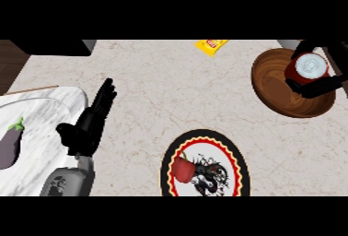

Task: Pick the can from the plate and place it in the bowl

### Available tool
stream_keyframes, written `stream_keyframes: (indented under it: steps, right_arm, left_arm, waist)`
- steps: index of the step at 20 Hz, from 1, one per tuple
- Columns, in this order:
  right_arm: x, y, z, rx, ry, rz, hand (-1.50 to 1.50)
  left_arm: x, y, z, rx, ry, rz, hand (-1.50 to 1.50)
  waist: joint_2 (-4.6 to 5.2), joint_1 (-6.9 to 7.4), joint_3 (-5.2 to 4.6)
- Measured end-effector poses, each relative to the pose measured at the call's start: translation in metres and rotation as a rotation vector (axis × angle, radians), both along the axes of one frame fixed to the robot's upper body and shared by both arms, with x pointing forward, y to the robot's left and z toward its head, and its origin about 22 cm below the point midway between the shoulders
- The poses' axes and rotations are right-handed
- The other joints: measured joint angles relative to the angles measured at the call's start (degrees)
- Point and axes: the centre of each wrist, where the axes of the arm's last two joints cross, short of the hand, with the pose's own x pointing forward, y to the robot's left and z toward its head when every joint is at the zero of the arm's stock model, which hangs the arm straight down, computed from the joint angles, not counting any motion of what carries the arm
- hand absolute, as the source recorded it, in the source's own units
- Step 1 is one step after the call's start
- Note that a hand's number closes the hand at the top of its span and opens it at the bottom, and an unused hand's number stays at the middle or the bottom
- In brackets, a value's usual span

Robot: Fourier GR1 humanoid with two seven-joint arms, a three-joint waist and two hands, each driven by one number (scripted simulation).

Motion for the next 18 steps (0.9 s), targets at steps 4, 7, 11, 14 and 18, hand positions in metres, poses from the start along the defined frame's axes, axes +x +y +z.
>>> stream_keyframes:
  steps: [4,7,11,14,18]
  right_arm:
    - [0.011,-0.012,-0.016,-0.004,0.11,0.0,-1.5]
    - [0.014,-0.016,-0.034,0.011,0.204,0.024,-1.5]
    - [0.014,-0.024,-0.044,0.056,0.28,0.11,-1.5]
    - [0.015,-0.029,-0.048,0.134,0.28,0.15,-1.5]
    - [0.02,-0.03,-0.04,0.266,0.224,0.143,-1.5]
  left_arm:
    - [-0.001,-0.006,-0.001,0.003,0.0,-0.008,0.0]
    - [-0.001,-0.01,0.003,0.001,-0.001,-0.016,0.0]
    - [0.005,-0.006,0.001,0.001,0.0,-0.006,0.0]
    - [0.004,-0.004,0.004,-0.001,0.0,-0.006,0.0]
    - [0.004,0.003,0.006,-0.004,-0.003,-0.005,0.0]
  waist:
    - [0.17,0.49,0.03]
    - [0.31,0.89,0.06]
    - [0.39,0.6,0.08]
    - [0.36,0.68,0.1]
    - [0.25,0.43,0.1]
